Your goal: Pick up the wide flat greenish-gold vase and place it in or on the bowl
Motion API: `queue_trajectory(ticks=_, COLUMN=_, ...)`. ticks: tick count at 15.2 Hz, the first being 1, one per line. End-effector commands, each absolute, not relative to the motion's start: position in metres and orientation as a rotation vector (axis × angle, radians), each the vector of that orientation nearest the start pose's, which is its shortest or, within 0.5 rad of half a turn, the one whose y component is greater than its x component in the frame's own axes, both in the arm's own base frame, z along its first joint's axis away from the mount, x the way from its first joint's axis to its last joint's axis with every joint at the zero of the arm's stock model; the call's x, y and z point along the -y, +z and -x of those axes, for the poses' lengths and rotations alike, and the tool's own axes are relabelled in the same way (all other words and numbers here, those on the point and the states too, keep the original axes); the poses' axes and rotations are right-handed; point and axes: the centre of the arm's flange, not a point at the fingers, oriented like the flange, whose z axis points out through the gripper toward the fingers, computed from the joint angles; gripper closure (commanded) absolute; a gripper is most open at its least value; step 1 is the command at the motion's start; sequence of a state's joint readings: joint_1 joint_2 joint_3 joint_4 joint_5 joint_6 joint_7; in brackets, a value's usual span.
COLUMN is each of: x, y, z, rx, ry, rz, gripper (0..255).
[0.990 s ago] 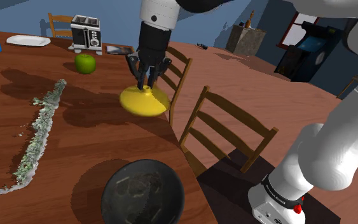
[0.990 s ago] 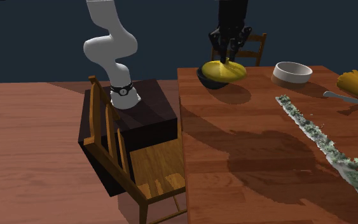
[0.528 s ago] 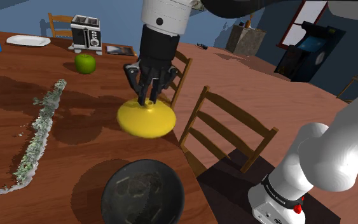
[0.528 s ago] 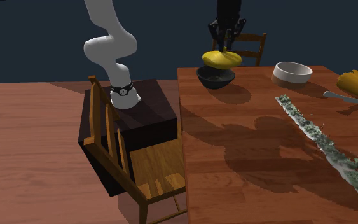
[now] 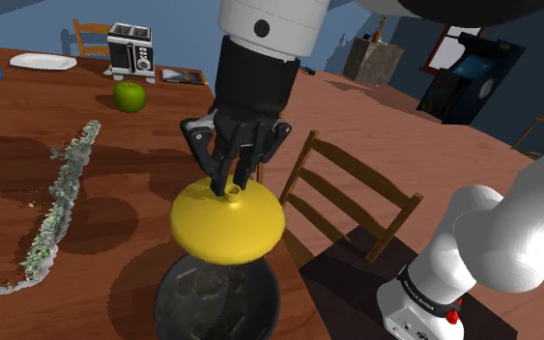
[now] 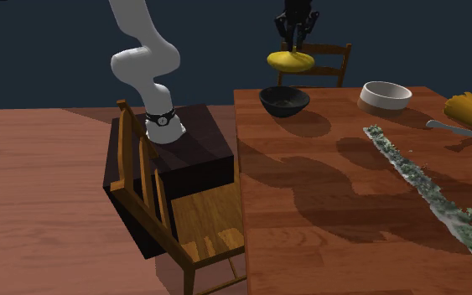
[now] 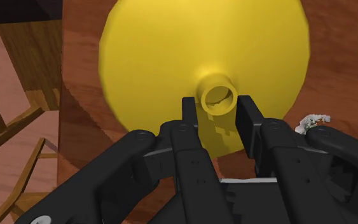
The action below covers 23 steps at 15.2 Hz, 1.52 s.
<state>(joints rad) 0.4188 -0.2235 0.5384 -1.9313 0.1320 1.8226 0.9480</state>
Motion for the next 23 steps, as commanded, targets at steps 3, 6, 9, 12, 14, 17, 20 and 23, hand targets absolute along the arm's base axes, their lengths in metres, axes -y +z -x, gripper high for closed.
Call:
queue_trajectory(ticks=3, x=-0.455, y=0.571, z=-0.230, rx=-0.040, ry=-0.057, rz=3.062, gripper=255)
queue_trajectory(ticks=6, x=-0.455, y=0.555, z=-0.230, rx=-0.040, ry=-0.057, rz=3.062, gripper=255)
queue_trajectory(ticks=9, x=-0.455, y=0.539, z=-0.230, rx=-0.040, ry=-0.057, rz=3.062, gripper=255)
queue_trajectory(ticks=12, x=-0.455, y=0.524, z=-0.230, rx=-0.040, ry=-0.057, rz=3.062, gripper=255)
queue_trajectory(ticks=14, x=-0.455, y=0.513, z=-0.230, rx=-0.040, ry=-0.057, rz=3.062, gripper=255)
queue_trajectory(ticks=17, x=-0.455, y=0.497, z=-0.230, rx=-0.040, ry=-0.057, rz=3.062, gripper=255)
queue_trajectory(ticks=20, x=-0.455, y=0.481, z=-0.230, rx=-0.040, ry=-0.057, rz=3.062, gripper=255)
queue_trajectory(ticks=23, x=-0.455, y=0.466, z=-0.230, rx=-0.040, ry=-0.057, rz=3.062, gripper=255)
